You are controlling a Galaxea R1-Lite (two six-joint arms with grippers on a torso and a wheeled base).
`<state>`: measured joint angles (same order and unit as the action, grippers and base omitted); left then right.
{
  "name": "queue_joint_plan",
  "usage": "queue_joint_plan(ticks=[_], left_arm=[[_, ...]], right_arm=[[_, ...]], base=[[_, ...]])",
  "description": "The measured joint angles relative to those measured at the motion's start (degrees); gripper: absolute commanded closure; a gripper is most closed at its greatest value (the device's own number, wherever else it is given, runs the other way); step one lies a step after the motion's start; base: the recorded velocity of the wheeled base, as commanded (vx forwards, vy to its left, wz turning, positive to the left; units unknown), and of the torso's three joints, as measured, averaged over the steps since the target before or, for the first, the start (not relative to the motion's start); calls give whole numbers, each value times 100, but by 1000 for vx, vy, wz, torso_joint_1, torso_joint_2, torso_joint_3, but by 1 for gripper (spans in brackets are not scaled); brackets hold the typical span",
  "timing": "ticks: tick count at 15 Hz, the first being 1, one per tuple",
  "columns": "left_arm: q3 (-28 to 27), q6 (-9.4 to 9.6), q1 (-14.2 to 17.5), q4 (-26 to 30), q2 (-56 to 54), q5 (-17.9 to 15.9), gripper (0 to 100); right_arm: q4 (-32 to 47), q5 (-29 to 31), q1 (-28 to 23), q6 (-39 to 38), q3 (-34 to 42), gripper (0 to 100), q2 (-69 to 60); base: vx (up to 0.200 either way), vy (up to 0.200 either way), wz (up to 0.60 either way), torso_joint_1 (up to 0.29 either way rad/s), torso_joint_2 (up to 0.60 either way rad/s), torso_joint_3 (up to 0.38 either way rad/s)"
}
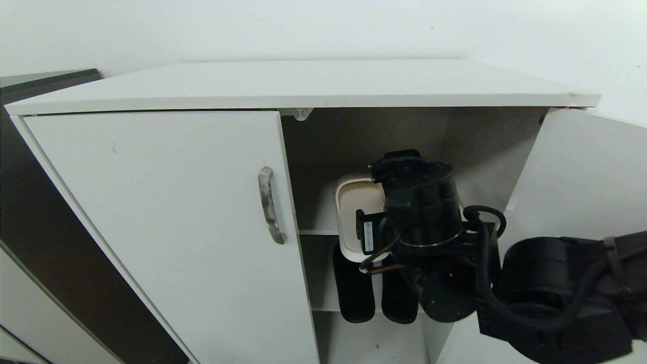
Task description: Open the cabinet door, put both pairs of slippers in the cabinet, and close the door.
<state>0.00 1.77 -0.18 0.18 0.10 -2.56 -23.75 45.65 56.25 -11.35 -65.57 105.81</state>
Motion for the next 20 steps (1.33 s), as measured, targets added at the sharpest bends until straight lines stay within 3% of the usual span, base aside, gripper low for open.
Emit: queue_joint_plan(ticks=[4, 16, 20], left_arm=[[0, -10, 0, -2, 0, 0, 100], [0, -18, 0, -2, 0, 0, 100], [0, -24, 2, 2, 0, 0, 100]], right_arm=[[-52, 85, 284, 11, 249, 100, -317], [-50, 84, 315, 7, 312, 100, -354], [-55, 84, 312, 9, 312, 100, -343]], base=[[0, 0, 0, 0, 0, 0], [0, 0, 0, 0, 0, 0], [-200, 0, 0, 6, 2, 0]])
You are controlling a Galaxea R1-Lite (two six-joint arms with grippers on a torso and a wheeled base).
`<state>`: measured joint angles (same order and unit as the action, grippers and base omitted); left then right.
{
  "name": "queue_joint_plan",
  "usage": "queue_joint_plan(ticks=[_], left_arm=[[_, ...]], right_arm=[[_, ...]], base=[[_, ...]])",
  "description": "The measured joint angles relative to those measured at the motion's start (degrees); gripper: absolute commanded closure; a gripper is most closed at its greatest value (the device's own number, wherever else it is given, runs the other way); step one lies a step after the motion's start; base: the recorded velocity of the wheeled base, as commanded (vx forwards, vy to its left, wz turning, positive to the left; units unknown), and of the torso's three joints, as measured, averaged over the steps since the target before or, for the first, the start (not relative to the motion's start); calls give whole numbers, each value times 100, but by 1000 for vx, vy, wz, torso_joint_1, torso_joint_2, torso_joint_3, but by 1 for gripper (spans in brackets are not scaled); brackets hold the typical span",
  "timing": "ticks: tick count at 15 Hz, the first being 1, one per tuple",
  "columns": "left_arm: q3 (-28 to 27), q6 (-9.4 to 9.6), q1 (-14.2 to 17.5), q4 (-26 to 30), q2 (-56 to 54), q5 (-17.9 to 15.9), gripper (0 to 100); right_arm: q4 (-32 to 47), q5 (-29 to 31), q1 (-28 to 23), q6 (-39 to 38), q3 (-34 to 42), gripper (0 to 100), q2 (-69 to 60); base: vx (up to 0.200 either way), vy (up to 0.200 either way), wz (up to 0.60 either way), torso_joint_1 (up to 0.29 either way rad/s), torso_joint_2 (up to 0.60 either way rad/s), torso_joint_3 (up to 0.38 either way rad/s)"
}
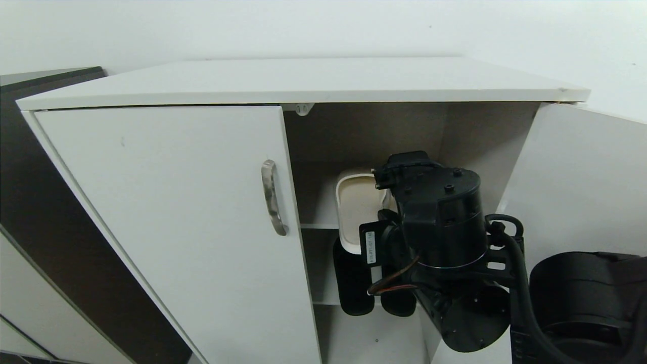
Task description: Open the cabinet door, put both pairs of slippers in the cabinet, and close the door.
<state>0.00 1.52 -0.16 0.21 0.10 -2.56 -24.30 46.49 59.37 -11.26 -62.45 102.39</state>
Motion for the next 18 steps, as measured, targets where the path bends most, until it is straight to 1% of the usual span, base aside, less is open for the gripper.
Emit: queue_joint_plan(ticks=[18], left_arm=[[0, -13, -2, 1, 0, 11, 100]], right_arm=[[-4, -2, 2, 10, 195, 100, 6]], base=[[-200, 0, 0, 2, 2, 1]])
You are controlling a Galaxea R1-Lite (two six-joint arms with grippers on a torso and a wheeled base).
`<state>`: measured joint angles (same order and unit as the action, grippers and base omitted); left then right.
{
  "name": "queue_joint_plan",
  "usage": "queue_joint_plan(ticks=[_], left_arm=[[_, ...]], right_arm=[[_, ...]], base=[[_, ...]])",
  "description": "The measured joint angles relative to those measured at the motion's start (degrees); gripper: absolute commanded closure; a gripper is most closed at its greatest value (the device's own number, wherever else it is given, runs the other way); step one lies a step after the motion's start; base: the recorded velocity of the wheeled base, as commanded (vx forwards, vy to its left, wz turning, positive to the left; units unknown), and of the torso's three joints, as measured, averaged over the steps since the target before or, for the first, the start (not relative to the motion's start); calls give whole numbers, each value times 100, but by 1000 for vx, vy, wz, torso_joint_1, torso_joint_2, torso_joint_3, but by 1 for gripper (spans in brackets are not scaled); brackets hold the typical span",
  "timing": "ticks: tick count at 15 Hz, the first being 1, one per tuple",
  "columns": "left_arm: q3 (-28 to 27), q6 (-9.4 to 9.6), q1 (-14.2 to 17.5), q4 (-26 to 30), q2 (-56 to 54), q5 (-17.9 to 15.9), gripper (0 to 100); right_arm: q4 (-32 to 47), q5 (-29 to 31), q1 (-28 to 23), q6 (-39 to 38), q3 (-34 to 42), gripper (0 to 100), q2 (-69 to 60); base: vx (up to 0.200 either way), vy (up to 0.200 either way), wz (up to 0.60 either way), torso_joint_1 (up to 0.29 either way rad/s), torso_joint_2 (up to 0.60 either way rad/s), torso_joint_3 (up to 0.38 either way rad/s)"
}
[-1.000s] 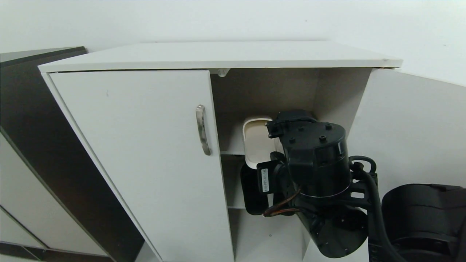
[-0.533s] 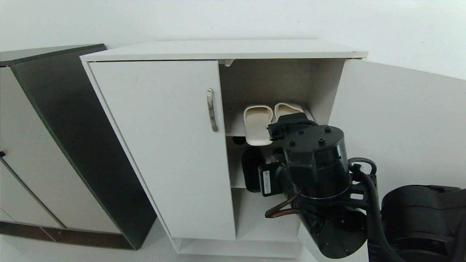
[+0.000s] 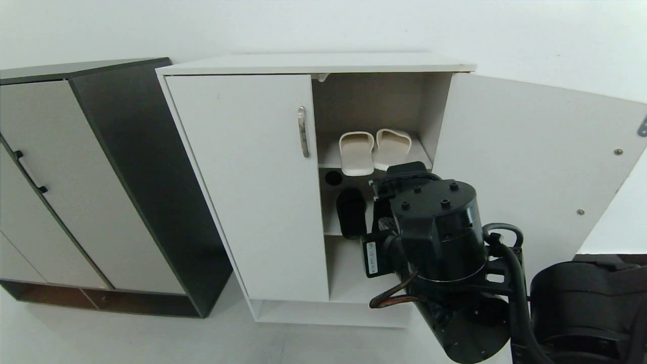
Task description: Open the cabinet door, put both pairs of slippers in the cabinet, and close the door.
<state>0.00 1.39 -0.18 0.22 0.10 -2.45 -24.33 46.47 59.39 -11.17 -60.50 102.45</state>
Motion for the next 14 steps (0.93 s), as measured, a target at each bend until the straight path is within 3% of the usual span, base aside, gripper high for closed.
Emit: queue_joint_plan(ticks=[3, 14], left_arm=[[0, 6, 0, -6, 0, 0, 100], [0, 5, 0, -4, 0, -1, 100]], right_arm=[[2, -2, -29, -11, 17, 100, -5], [-155, -52, -278, -5, 193, 100, 102]], base=[[-200, 0, 0, 2, 2, 4], [0, 0, 0, 0, 0, 0]])
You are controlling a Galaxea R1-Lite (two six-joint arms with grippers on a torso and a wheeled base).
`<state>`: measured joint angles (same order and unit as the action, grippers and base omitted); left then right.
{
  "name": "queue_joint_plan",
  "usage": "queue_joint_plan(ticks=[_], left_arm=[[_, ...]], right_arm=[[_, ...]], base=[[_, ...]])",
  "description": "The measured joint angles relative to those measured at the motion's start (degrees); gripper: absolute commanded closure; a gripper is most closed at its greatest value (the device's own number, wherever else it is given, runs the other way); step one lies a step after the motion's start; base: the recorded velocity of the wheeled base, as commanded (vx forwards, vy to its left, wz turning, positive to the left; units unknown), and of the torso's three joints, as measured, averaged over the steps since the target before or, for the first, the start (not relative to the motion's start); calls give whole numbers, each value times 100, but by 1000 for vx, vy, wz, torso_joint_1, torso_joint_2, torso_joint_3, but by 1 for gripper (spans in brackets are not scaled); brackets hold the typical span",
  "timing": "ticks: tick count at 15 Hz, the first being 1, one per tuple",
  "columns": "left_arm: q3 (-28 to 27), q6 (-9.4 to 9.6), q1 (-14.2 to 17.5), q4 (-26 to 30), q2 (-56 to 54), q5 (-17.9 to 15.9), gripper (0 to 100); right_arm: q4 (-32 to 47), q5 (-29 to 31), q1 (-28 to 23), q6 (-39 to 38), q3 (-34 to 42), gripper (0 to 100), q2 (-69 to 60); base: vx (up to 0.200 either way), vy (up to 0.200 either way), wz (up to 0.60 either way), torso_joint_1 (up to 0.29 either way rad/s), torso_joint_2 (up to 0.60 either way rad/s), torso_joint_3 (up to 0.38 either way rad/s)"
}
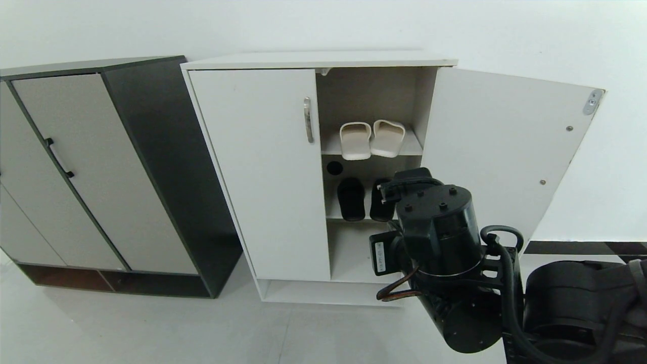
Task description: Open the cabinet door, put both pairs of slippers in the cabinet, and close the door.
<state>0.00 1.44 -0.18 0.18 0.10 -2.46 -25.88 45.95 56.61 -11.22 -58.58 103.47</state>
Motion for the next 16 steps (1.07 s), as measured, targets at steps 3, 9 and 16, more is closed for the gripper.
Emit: queue_joint_plan(ticks=[3, 9, 16], left_arm=[[0, 1, 0, 0, 0, 0, 100], [0, 4, 2, 0, 0, 0, 100], [2, 4, 2, 6, 0, 1, 100]], right_arm=[[-4, 0, -55, 6, 20, 100, 20], [-4, 1, -113, 5, 21, 100, 71], [10, 1, -144, 5, 26, 100, 127]], base=[[0, 0, 0, 0, 0, 0], [0, 0, 0, 0, 0, 0], [0, 0, 0, 22, -216, -230]])
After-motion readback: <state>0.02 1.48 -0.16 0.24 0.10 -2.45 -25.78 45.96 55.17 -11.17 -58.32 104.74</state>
